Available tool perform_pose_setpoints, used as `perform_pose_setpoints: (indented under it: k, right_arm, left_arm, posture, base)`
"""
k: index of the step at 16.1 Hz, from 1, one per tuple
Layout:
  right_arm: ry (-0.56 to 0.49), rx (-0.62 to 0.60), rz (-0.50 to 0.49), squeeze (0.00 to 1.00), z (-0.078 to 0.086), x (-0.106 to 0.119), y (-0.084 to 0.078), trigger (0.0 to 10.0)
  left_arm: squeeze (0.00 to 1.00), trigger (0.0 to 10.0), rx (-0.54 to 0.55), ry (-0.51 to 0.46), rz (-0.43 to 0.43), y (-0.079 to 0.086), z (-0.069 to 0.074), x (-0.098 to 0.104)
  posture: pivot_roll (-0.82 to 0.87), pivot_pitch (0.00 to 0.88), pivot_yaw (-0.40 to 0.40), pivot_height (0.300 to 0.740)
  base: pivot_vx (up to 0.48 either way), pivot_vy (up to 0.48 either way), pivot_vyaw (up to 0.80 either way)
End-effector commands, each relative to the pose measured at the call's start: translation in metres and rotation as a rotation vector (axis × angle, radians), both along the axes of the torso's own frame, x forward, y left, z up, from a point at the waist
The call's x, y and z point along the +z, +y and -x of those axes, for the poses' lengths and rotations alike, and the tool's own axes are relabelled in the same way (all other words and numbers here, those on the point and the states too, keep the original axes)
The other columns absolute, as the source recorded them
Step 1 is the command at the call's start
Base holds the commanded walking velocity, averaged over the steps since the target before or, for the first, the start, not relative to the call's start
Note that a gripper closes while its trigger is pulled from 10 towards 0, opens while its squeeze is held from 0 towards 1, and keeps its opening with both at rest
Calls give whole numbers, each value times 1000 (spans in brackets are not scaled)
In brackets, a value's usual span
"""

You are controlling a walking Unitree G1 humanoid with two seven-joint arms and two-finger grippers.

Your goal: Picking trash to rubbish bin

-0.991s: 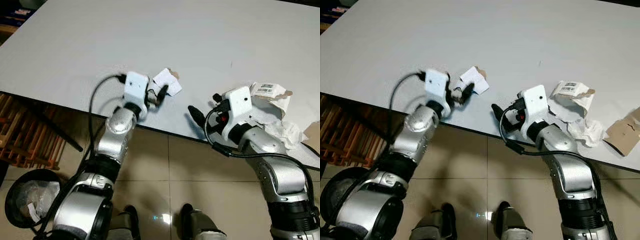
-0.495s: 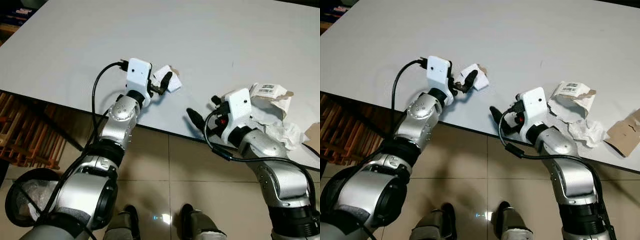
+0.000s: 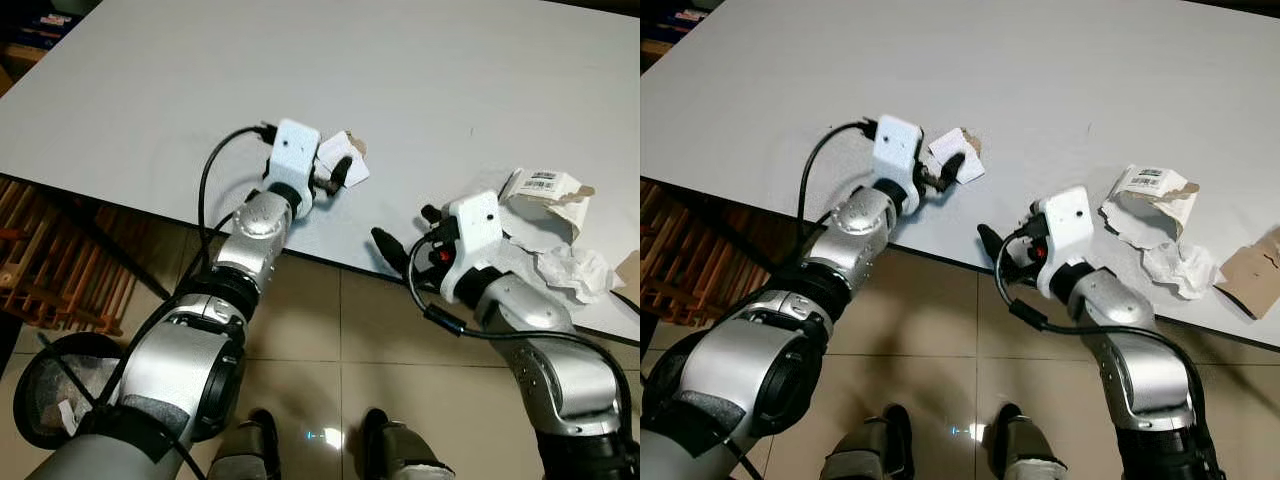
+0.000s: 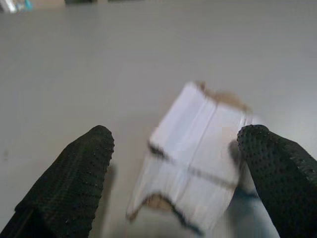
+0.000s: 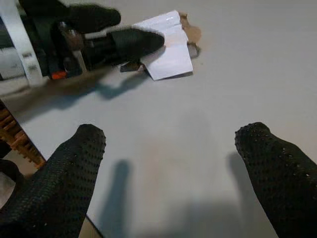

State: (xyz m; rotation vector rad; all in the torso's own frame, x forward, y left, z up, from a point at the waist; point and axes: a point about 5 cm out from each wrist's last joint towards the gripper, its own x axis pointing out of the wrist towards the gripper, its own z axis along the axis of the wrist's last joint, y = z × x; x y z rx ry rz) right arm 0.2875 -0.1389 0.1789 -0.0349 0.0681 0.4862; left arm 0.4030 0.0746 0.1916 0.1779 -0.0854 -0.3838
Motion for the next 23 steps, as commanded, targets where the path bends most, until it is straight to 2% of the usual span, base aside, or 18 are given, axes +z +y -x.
perform_pose_setpoints:
  k: [1, 6, 9, 11, 13, 17, 21, 23]
  right_arm:
    - [-1, 13, -11, 0, 7, 1, 4, 10000]
    - [28, 8, -29, 0, 17, -3, 7, 10000]
    - [49, 10, -42, 0, 26, -6, 11, 10000]
    - [61, 9, -52, 0, 33, -6, 13, 10000]
    - [67, 6, -57, 0, 37, -5, 13, 10000]
    - [86, 7, -67, 0, 39, -8, 15, 10000]
    - [89, 5, -76, 0, 41, -7, 17, 10000]
    - [91, 6, -79, 0, 41, -7, 17, 10000]
  left_arm:
    - [0, 10000, 18, 22, -74, -5, 1, -7]
    - [0, 10000, 44, 59, -137, -24, 5, -17]
    - [0, 10000, 18, 103, -110, -38, 11, -26]
    - [0, 10000, 20, 89, -58, -39, 12, -25]
    - [0, 10000, 26, 4, -64, -38, 6, -3]
    - [0, 10000, 65, -133, -48, -27, -9, 53]
    - [0, 10000, 74, -170, -20, -17, -16, 88]
    - [0, 10000, 66, -172, -9, -17, -16, 95]
  posture:
    - [-156, 290, 6, 740]
    - [-186, 318, 3, 740]
    - [-198, 339, 1, 740]
    - [-218, 356, -5, 740]
    - [-214, 376, -11, 740]
    - [-195, 387, -7, 740]
    - [-188, 395, 1, 740]
    - [-185, 396, 3, 740]
  base:
    - [0, 0, 0]
    - [0, 0, 0]
    - [0, 0, 0]
    - [0, 0, 0]
    - [0, 0, 0]
    - [0, 0, 0]
    - [0, 0, 0]
    - [0, 0, 0]
